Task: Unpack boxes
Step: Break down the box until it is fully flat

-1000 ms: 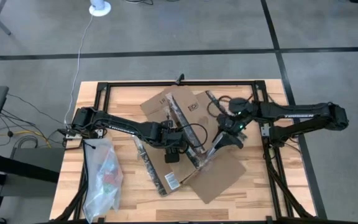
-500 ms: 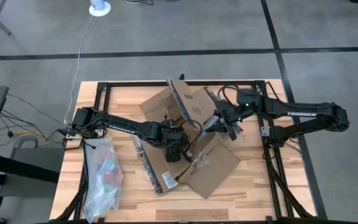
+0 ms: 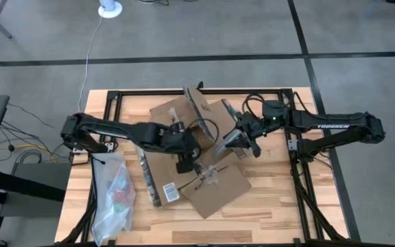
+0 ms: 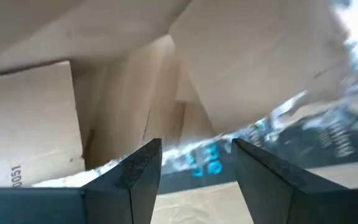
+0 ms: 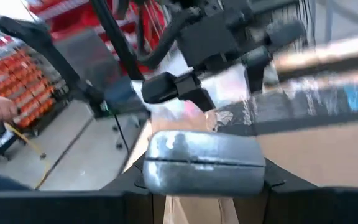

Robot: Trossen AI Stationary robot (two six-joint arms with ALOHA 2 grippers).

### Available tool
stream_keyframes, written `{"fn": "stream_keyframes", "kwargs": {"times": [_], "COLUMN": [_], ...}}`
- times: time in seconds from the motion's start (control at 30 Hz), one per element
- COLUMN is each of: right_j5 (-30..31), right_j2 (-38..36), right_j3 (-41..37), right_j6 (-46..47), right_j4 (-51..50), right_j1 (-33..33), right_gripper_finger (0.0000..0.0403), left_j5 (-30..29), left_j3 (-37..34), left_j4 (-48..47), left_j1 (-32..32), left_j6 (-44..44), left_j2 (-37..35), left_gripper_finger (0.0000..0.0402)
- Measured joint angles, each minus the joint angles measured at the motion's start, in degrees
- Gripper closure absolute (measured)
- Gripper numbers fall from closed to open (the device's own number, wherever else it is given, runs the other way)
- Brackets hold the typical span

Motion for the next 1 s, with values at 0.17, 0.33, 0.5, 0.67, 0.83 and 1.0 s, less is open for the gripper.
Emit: {"fn": "stream_keyframes", "kwargs": {"times": [0.17,0.33,0.5,0.67,0.83,1.0], "right_j5": [-1.07,-1.58,-0.89,6.13,6.18,6.37], "right_j2": [0.04,0.04,0.43,0.72,0.66,0.94], "right_j3": [-0.02,0.0,-0.01,-0.02,-0.04,-0.09], "right_j6": [2.2,2.33,2.02,-3.24,-4.15,-6.16], "right_j4": [13.43,23.03,24.38,25.78,22.71,17.47], "right_j1": [1.02,1.5,1.31,0.15,-2.43,-2.9], "right_gripper_finger": [0.0293,0.0293,0.0293,0.0293,0.0293,0.0293], "left_j5": [-0.04,-0.26,-0.42,-0.69,-0.37,0.07], "left_j3": [0.01,0.08,0.04,0.06,0.26,0.32], "left_j4": [1.66,6.55,11.09,21.08,20.84,19.37], "left_j1": [0.01,0.18,1.17,2.47,4.0,5.03], "left_j6": [0.05,0.51,2.03,5.44,5.23,4.15], "left_j2": [-5.65,-9.26,-9.05,-9.49,-11.8,-12.81], "left_gripper_finger": [0.0222,0.0222,0.0222,0.0222,0.0222,0.0222]}}
